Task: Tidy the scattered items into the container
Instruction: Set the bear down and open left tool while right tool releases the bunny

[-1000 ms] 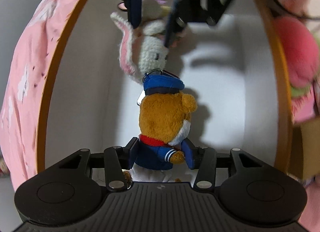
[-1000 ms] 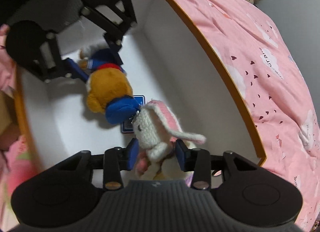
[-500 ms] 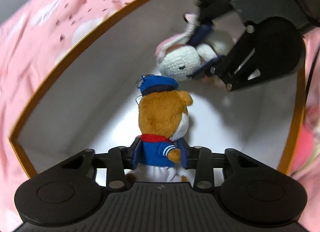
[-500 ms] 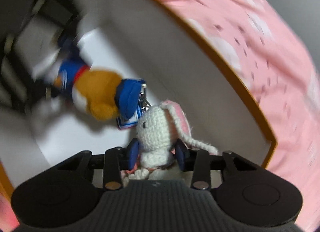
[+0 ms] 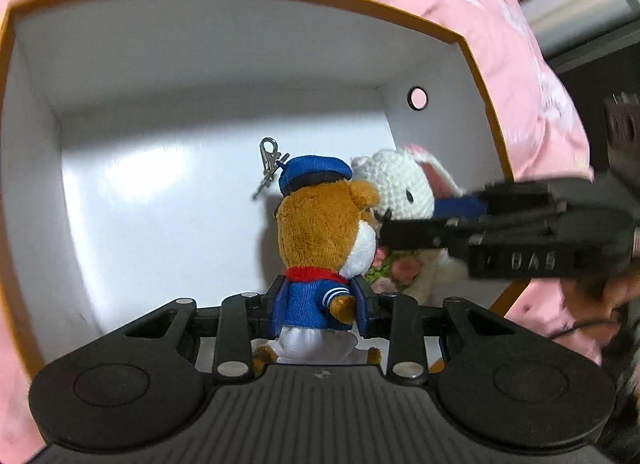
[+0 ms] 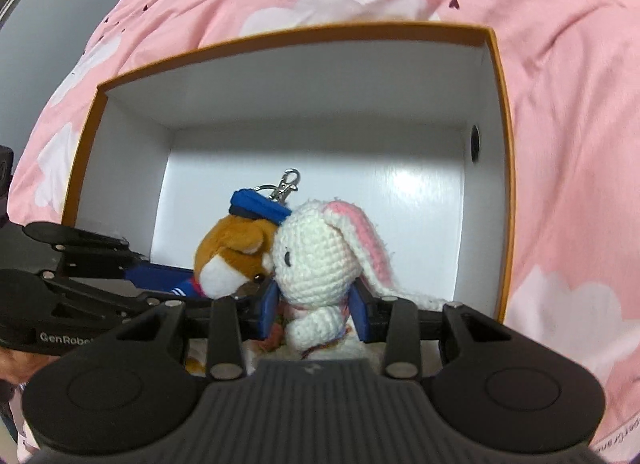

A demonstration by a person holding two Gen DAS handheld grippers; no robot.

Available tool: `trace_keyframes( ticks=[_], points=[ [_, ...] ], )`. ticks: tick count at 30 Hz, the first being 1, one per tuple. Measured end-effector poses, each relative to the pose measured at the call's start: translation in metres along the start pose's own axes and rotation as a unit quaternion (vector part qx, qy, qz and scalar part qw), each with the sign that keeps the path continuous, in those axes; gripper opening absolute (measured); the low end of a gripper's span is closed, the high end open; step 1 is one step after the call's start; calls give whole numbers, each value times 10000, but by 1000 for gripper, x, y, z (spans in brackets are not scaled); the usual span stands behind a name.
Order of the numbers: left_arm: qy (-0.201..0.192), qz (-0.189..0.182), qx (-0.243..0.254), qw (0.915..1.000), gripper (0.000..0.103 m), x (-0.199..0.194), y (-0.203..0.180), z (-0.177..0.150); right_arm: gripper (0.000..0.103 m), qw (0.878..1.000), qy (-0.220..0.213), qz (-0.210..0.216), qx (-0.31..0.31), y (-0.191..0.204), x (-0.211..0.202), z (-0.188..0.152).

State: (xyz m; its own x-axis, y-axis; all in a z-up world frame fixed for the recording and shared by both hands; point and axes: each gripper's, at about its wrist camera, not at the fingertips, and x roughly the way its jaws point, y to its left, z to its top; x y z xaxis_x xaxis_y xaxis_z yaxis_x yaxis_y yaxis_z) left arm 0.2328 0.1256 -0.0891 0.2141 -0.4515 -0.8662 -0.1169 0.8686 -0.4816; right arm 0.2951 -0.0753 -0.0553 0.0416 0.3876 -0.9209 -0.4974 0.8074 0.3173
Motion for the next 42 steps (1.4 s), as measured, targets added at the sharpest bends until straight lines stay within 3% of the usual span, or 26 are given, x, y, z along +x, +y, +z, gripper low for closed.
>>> trace_keyframes(
  ticks=[4, 9, 13, 19, 23, 27, 30, 34, 36, 37, 40, 42],
  points=[
    [-235, -7, -516, 9984, 38, 11, -7, 1, 41, 9997, 58, -185, -131, 0, 5, 7],
    [-358, 36, -781, 9963, 37, 15, -7, -17, 42, 9973, 50, -539, -502, 9, 4, 11],
    [-459, -140, -1161, 9921, 37, 24, -5, -17, 41, 9959, 18, -592, -689, 7, -4, 9],
    [-482, -402, -1273, 9899, 37, 47, -15, -13, 49, 9911, -116, -865, -1003, 7, -19, 0],
    [-632, -189, -1107, 9917, 37, 52, -24, -11, 49, 9896, -65, -828, -1176, -1, -28, -6],
    [-748, -87, -990, 9922, 37, 47, -23, -12, 50, 9759, -109, -925, -1973, 5, -28, -18],
    [-808, -2, -906, 9926, 49, 37, -23, -15, 50, 9565, -100, -1141, -2681, 12, -21, -28],
    [-853, 178, -807, 9929, 49, 26, -24, -20, 54, 9318, -82, -1419, -3341, 19, -9, -35],
    [-847, 236, -804, 9929, 48, 21, -23, -23, 57, 9307, -27, -1414, -3375, 18, -6, -32],
    [-864, 263, -791, 9928, 41, 21, -22, -24, 61, 9300, -13, -1423, -3390, 17, -3, -31],
    [-905, 307, -808, 9921, 35, 22, -22, -25, 66, 9259, 6, -1433, -3494, 16, 1, -27],
    [-925, 286, -809, 9920, 32, 20, -21, -27, 66, 9260, 8, -1461, -3481, 15, 4, -24]
  ],
)
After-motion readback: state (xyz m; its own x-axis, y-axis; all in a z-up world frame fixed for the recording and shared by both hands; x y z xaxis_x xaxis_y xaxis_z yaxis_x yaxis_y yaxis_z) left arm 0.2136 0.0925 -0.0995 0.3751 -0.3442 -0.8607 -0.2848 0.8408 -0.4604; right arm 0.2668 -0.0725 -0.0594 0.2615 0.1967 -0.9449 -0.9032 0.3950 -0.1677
